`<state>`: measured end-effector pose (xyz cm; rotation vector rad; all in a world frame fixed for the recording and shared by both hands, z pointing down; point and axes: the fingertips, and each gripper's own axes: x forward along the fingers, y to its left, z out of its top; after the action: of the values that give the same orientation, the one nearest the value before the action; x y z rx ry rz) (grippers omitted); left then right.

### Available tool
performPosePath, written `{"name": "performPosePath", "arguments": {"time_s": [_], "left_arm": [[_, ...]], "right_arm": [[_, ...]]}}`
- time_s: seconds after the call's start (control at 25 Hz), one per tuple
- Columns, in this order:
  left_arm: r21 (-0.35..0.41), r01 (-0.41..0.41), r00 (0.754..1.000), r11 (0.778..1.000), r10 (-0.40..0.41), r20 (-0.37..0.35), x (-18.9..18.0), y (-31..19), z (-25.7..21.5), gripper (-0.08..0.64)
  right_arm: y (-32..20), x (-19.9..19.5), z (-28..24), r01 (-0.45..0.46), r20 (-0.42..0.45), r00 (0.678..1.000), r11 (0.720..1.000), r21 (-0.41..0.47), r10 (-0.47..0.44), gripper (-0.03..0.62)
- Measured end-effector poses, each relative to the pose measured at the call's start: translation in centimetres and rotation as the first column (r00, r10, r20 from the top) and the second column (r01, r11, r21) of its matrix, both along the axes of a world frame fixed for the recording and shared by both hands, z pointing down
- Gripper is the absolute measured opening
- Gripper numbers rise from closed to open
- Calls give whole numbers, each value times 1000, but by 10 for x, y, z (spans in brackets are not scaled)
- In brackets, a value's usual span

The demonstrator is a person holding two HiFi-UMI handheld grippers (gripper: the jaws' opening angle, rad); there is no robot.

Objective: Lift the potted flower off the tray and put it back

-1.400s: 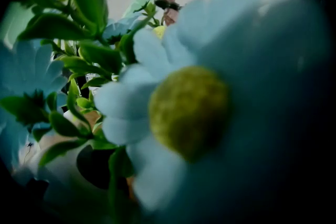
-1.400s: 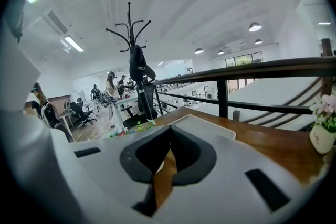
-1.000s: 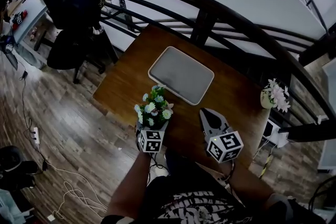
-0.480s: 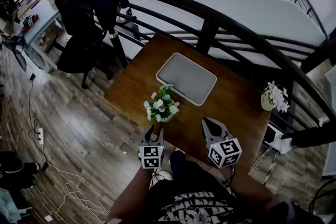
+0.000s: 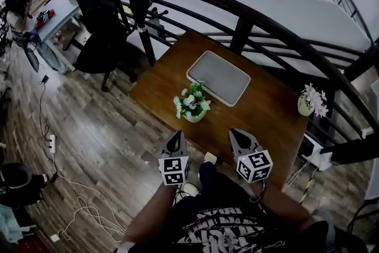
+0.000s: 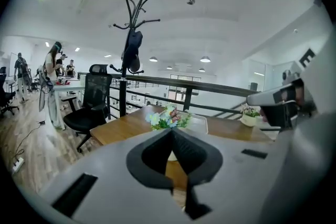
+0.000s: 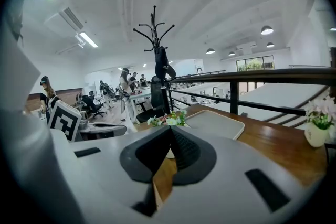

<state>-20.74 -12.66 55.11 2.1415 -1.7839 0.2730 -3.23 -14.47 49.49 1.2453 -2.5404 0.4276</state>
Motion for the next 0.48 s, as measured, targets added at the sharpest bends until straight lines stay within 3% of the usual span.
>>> {"name": "performPosePath", "arguments": {"time_s": [0.48], "left_arm": [[-39,-14,1000,999,14,-12,3,20,10,9]], "right_arm": [[13,-3,2,13,2,1000,1000,-6,-13,-2]]}}
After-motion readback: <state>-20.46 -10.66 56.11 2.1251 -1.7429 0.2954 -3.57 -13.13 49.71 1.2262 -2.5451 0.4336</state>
